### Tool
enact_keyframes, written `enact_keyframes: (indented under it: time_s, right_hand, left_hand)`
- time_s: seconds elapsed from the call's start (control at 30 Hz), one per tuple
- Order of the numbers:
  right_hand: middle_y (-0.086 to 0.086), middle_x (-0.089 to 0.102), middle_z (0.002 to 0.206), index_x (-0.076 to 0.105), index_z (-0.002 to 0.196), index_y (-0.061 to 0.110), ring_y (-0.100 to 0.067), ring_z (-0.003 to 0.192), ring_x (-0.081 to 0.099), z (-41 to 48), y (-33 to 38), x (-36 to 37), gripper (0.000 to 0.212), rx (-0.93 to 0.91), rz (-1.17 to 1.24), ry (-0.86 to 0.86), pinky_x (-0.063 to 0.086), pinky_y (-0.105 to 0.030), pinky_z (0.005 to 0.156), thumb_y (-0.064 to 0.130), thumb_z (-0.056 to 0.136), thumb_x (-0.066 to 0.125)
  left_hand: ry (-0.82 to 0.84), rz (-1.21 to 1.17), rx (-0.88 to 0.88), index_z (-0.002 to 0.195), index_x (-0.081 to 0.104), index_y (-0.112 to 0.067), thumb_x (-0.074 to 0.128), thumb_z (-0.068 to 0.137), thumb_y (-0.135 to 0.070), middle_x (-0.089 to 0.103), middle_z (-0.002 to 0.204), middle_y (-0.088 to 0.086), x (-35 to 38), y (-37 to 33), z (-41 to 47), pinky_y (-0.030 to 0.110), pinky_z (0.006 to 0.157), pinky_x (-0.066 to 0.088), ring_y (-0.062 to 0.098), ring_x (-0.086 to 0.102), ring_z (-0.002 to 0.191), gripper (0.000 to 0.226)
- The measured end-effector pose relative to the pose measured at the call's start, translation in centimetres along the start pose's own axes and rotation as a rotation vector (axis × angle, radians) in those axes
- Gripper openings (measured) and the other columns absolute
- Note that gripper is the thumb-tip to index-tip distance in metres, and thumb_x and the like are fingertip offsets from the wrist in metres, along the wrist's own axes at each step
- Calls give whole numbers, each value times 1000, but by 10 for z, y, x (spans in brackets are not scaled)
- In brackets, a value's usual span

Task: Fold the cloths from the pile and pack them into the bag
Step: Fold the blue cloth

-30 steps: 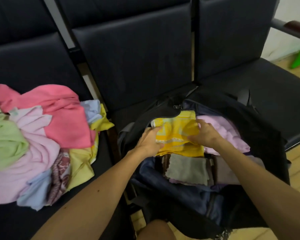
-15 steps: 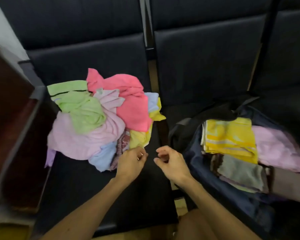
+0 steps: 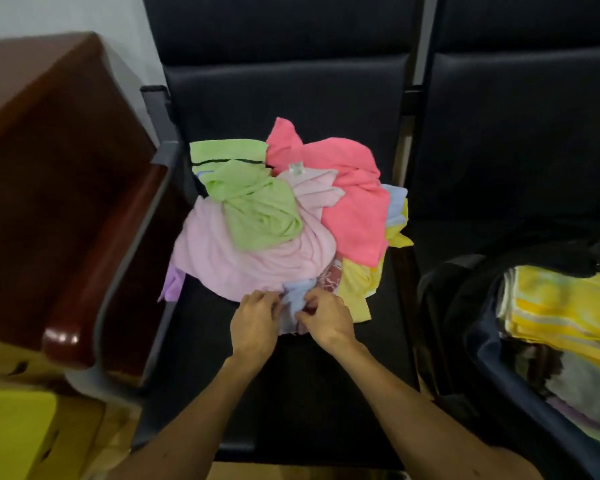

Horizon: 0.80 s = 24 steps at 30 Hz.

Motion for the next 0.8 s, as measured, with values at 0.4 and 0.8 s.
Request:
enact_keyframes:
  time_s: [0.4, 0.8]
  right_hand:
    - [10, 56, 76, 48, 75, 34, -14, 74, 55, -36, 45, -28, 25, -101, 72, 11, 41, -28, 64, 23, 96, 55]
    - [0, 47, 63, 41, 74, 20, -15, 59, 42, -149, 180, -149, 29, -461, 211, -257, 36, -36, 59, 24, 103, 47]
  left_hand:
    - [-9, -187, 102, 101, 62, -14, 46, 104, -32, 64, 90, -1, -67, -13, -18, 37, 73, 48, 18, 56, 84, 24]
    - [-306, -416, 352, 88, 63, -8, 55, 97, -13, 66, 81, 4, -240, -103, -28, 37, 73, 46, 26, 60, 77, 13]
Point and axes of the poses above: each hand's wrist, its own z-axis towards the middle knuckle, its own x-axis out of the palm, y = z × x, the point moved 6 cm from there along z, towards the middle knuckle
